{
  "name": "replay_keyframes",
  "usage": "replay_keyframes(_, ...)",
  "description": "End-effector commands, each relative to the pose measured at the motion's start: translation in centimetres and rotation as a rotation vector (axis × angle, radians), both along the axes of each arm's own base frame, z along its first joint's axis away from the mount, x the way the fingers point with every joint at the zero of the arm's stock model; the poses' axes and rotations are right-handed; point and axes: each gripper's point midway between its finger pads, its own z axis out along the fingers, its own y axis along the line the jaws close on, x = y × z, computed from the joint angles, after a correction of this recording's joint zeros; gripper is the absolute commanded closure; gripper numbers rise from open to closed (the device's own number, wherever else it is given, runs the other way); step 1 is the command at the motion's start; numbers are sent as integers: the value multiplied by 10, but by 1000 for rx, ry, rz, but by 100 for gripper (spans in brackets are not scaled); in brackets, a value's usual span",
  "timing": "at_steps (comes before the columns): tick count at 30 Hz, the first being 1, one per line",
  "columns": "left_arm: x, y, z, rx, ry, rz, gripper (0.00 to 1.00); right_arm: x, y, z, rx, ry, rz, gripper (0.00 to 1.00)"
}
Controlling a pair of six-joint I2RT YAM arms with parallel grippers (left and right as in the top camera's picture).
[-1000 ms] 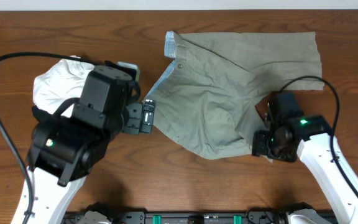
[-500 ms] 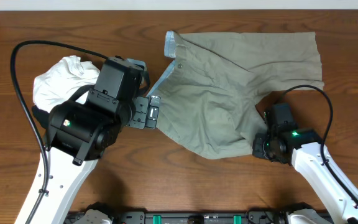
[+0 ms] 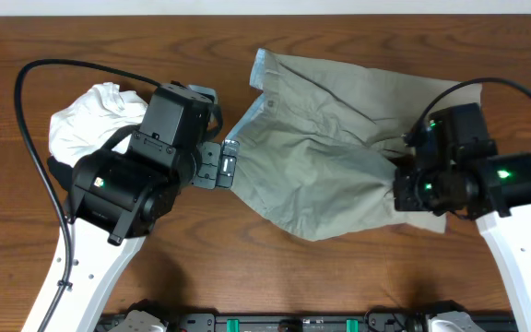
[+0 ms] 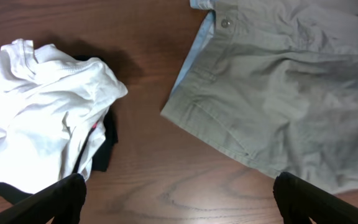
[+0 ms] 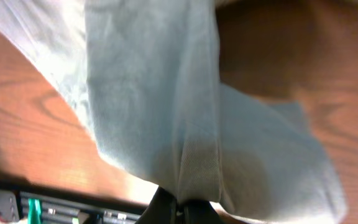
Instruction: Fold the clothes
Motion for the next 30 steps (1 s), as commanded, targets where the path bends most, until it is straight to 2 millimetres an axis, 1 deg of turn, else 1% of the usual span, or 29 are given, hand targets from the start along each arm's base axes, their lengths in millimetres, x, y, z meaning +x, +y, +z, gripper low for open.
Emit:
replay_keyframes(1,2,2,3,0,-12,14,2,10,-27,-4,-104,-23,-36,97)
replay_keyframes(4,2,2,3,0,-12,14,2,25,-44,-20,-130,-21,-97,97)
replay_keyframes(8,2,2,3,0,-11,14,2,53,-61,-53,-127,-26,-176,97)
replay_keyframes(10,2,2,3,0,-10,14,2,67,-68,-70,-127,-23,-198,96)
replay_keyframes(13,2,2,3,1,-11,14,2,82,-76,-96,-124,9,-223,98)
replay_keyframes(15,2,2,3,1,-11,14,2,90,-78,-106,-107,16,-240,98)
replay_keyframes(16,2,2,3,1,-11,14,2,95,-82,-111,-103,16,-269,97)
replay_keyframes(17,2,2,3,0,-12,14,2,100,-86,-114,-95,9,-303,93)
replay_keyframes(18,2,2,4,0,-13,14,2,106,-89,-116,-76,-1,-337,83)
replay_keyframes(19,2,1,4,0,-14,14,2,111,-91,-117,-62,-14,-350,78)
replay_keyframes(20,2,1,4,-1,-14,14,2,117,-95,-118,-57,-30,-361,78)
replay_keyframes(21,2,1,4,-1,-14,14,2,121,-99,-119,-58,-43,-372,72)
replay_keyframes(23,2,1,4,-1,-14,14,2,124,-108,-120,-62,-57,-392,48)
replay_keyframes(24,2,1,4,0,-14,14,2,125,-113,-120,-66,-62,-406,43)
replay_keyframes(26,2,1,4,0,-14,14,2,123,-122,-120,-69,-57,-433,40)
replay_keyframes(27,2,1,4,0,-13,14,2,120,-126,-121,-66,-46,-444,36)
replay_keyframes(28,2,1,4,0,-14,14,2,115,-128,-122,-62,-25,-458,35)
replay_keyframes(30,2,1,4,0,-14,14,2,99,-128,-127,-61,42,-475,36)
